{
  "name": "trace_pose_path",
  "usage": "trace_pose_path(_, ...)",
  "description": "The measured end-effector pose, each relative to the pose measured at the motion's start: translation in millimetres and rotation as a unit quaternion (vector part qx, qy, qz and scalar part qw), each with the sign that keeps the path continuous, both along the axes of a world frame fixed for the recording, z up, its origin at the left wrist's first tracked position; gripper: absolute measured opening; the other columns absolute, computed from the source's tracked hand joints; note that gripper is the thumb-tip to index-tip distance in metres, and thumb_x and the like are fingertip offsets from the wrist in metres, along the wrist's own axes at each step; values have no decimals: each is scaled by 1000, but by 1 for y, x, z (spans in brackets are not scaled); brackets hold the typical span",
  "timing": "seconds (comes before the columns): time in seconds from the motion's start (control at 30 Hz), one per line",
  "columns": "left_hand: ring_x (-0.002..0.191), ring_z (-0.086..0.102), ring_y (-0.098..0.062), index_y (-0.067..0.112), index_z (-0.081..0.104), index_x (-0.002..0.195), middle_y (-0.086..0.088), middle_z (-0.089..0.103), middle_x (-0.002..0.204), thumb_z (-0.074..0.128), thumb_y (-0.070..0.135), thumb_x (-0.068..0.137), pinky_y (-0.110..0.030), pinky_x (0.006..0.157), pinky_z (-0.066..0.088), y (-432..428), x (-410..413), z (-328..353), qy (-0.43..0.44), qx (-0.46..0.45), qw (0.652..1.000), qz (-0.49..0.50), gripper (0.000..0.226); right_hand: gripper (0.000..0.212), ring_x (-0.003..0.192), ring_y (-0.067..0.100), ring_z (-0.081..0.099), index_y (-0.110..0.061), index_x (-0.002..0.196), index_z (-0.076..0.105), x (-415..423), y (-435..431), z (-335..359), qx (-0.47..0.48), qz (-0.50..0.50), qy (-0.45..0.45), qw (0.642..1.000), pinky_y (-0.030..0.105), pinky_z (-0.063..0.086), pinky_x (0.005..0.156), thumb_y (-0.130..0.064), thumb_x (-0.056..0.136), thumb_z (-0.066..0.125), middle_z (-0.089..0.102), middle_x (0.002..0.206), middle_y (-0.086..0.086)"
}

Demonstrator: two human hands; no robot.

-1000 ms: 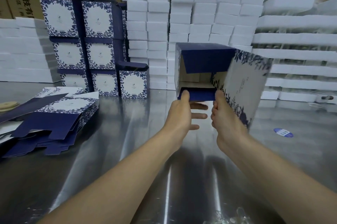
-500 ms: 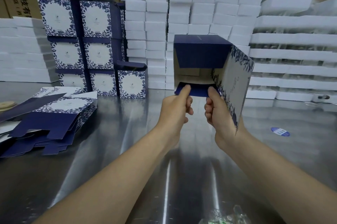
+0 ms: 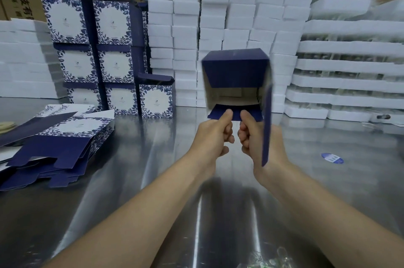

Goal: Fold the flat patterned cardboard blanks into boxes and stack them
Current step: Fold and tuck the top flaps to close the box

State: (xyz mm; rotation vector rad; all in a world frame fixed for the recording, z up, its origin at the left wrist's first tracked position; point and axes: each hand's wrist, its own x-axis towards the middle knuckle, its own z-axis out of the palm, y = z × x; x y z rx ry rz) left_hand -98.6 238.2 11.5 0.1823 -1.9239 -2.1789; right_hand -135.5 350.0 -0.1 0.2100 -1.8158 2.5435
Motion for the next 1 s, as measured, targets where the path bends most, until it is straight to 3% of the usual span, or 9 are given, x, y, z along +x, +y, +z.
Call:
trace_pose_path(0.1,60,55,-9,25,51,59,4,56,62,64,47,101,-30,67,41,-2,-2,-1,3,2,1000,-9,49,46,42,6,42,-17,65,57,2,-4,-3,75,-2,46,996,16,37,42,-42,102,65,52,53,-4)
trace_pose_path(0.2,55,53,-7,28,54,52,7,55,57,65,44,99,-31,69,41,-1,-2,-4,-6,1,1000,-22,51,41,40,8,48,-9,68,57,10,-6,1,38,20,31,999,15,40,40,-21,107,58,53,49,-2)
trace_pose_path(0.3,66,56,-12,26,62,72,4,62,69,60,40,99,-34,75,46,2,-2,-5,-18,17,1000,10,31,36,34,8,50,-6,70,55,12,-6,6,-21,38,5,999,16,41,36,-8,106,52,54,47,0)
trace_pose_path(0.47,52,48,-8,27,51,51,9,52,58,51,44,105,-29,60,37,0,-6,-5,-11,16,999,45,56,41,46,10,43,-10,70,52,4,-6,-2,64,6,20,998,15,37,40,-26,108,58,49,50,-1)
trace_pose_path(0.57,57,49,-10,24,52,57,9,52,59,54,45,104,-27,59,37,-4,-7,-5,-20,19,999,40,51,27,50,22,41,-12,78,54,2,3,-6,22,-42,39,998,19,36,42,-15,105,53,44,69,14)
trace_pose_path(0.73,52,46,-9,19,53,73,10,50,55,53,43,106,-25,52,33,-6,-15,-7,-23,43,997,59,41,31,55,31,37,-1,71,47,-4,6,-8,24,-92,43,995,27,34,45,-10,100,53,41,66,13)
trace_pose_path(0.83,61,51,-12,16,64,85,4,60,70,57,39,104,-30,60,38,-12,-18,-6,-36,53,996,62,31,24,57,24,32,-21,57,47,1,4,-2,13,-57,43,997,30,28,49,-24,76,62,36,61,7)
trace_pose_path(0.93,50,45,-8,20,52,67,9,51,59,61,38,101,-25,50,32,-18,-18,-4,-17,55,995,84,40,42,56,20,42,-25,56,55,1,8,-4,119,-106,135,978,32,36,48,-47,85,75,44,58,3)
trace_pose_path(1.0,48,44,-8,22,48,62,9,48,56,60,40,102,-24,49,30,-18,-17,-5,-10,41,996,79,46,44,54,18,39,-20,56,50,-5,9,-12,104,-131,142,976,28,32,47,-33,94,68,42,61,5)
